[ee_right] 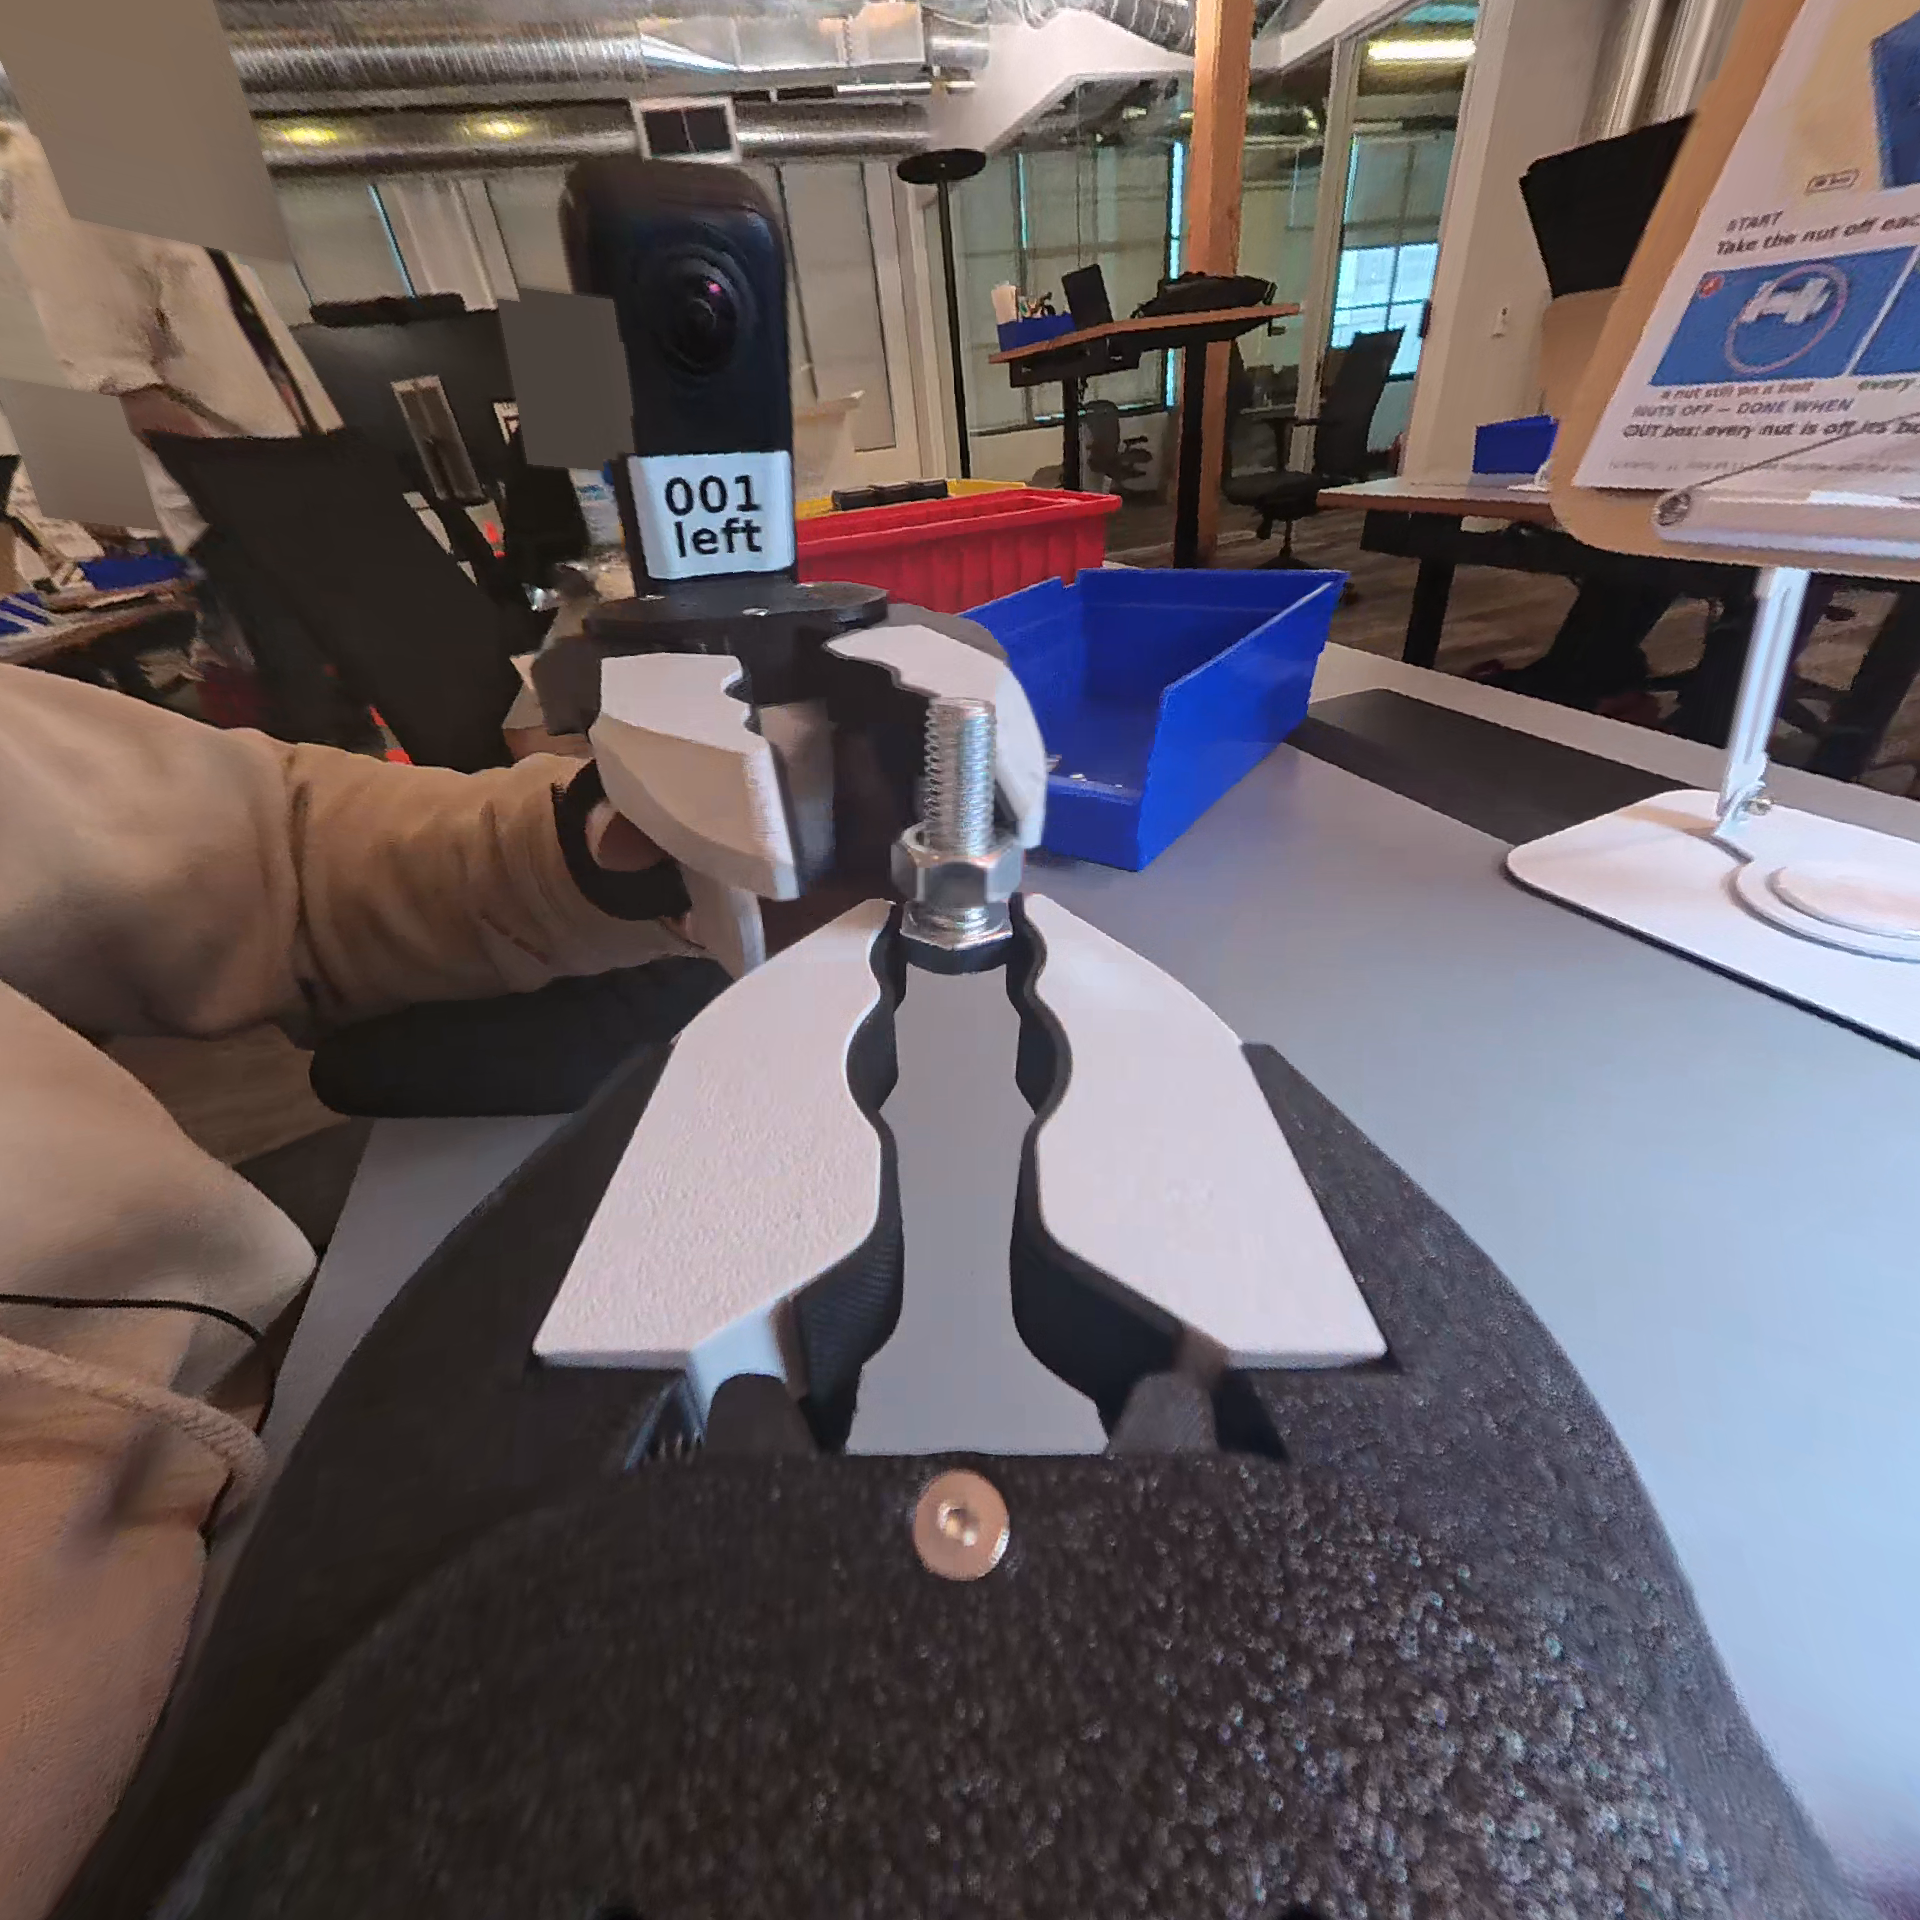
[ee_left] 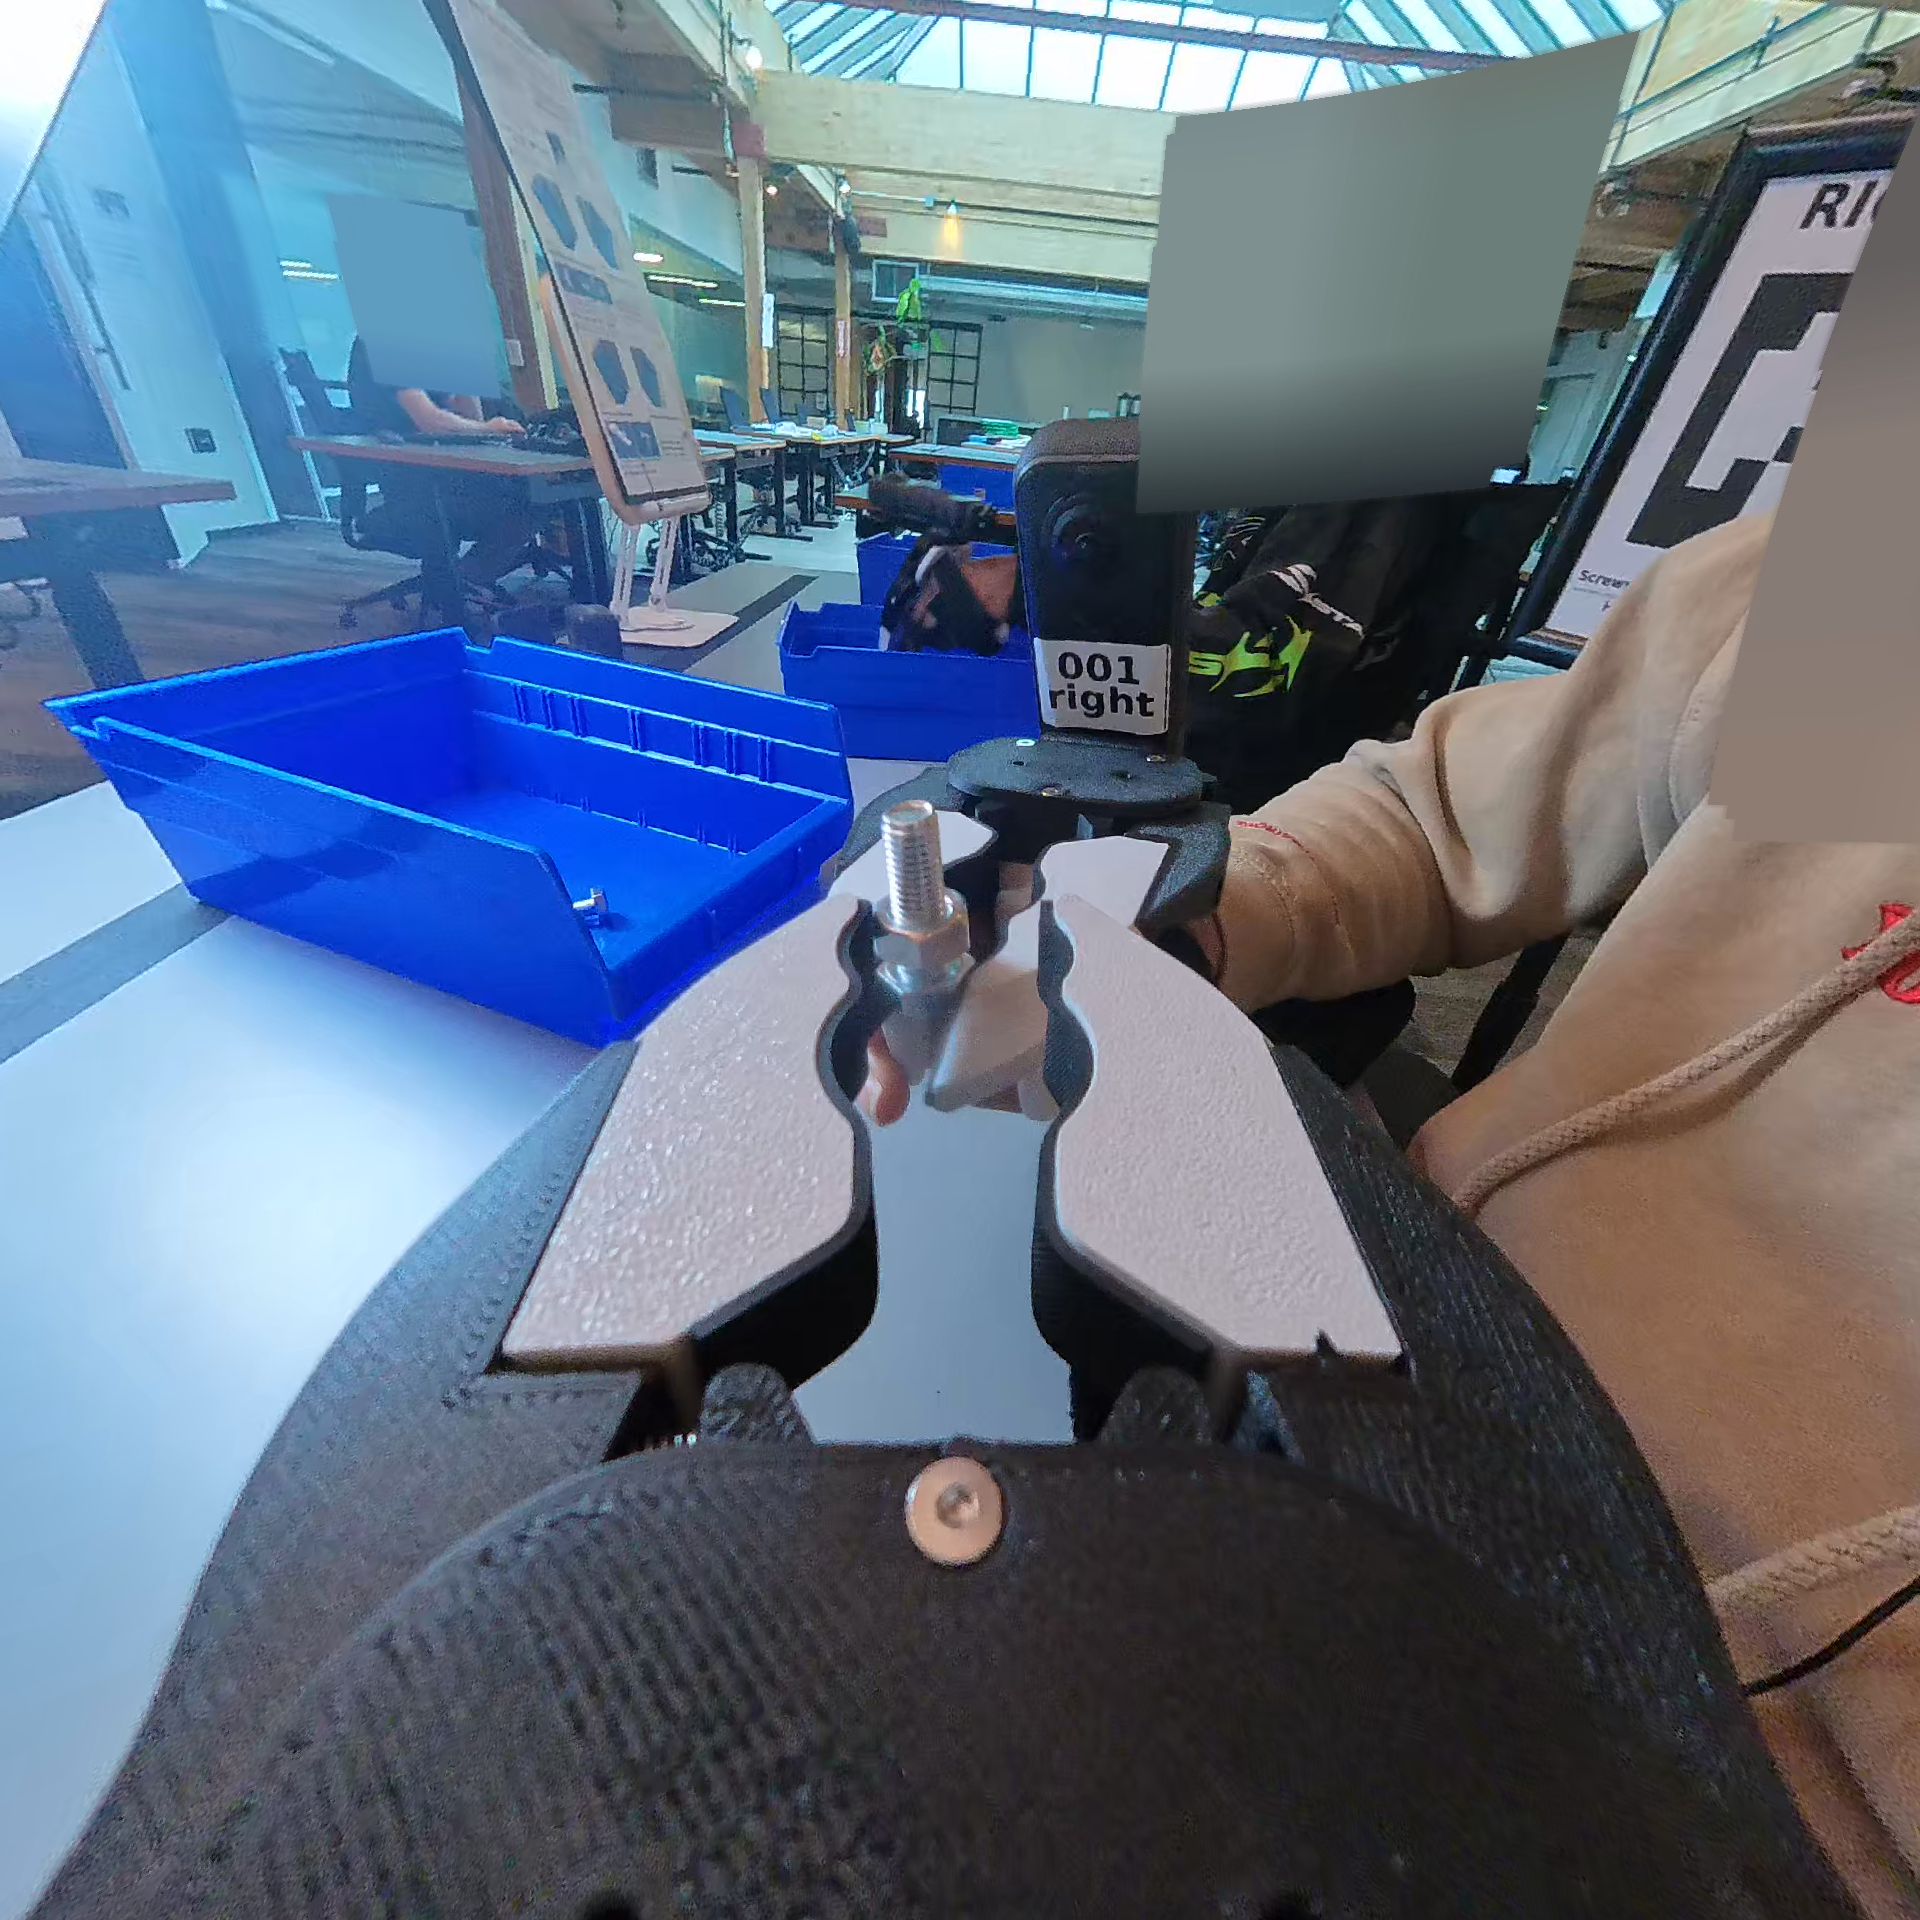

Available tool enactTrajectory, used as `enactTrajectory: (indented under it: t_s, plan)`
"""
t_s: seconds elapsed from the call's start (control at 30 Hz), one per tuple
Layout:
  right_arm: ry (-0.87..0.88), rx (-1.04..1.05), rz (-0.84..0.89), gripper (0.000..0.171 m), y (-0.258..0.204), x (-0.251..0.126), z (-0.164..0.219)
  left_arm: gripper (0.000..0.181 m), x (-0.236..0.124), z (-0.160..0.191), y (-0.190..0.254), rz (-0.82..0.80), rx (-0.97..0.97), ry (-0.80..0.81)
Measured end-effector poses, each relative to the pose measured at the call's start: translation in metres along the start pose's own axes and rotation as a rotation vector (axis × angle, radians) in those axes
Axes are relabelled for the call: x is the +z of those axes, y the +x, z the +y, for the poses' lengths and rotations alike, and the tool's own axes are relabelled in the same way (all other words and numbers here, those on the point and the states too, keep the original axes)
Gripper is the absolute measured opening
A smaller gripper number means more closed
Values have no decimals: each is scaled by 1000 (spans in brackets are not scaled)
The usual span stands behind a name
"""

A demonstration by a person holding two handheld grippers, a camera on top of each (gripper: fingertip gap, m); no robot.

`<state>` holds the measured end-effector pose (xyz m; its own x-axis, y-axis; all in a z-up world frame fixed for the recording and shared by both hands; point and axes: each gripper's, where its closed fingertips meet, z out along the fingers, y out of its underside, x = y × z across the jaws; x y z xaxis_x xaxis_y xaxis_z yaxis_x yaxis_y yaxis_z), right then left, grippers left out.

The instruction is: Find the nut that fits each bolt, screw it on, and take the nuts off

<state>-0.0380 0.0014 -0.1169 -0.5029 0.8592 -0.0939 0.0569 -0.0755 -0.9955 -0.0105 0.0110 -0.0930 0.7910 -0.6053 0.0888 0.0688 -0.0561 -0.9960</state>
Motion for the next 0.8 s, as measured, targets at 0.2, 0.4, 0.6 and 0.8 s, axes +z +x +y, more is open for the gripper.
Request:
enactTrajectory:
  t_s: [0.2,0.4,0.6,0.8]
  plan:
    - [0,57,82,18,27,-8,1,17,-9,-7,1,5,1,13]
    - [-27,11,24,18,10,1,8,30,1,11,-12,-41,-44,-41]
    - [-22,42,74,18,27,-6,7,9,-7,1,-3,7,-29,-15]
    - [-42,0,20,18,10,0,11,32,1,11,-12,-51,-34,-44]
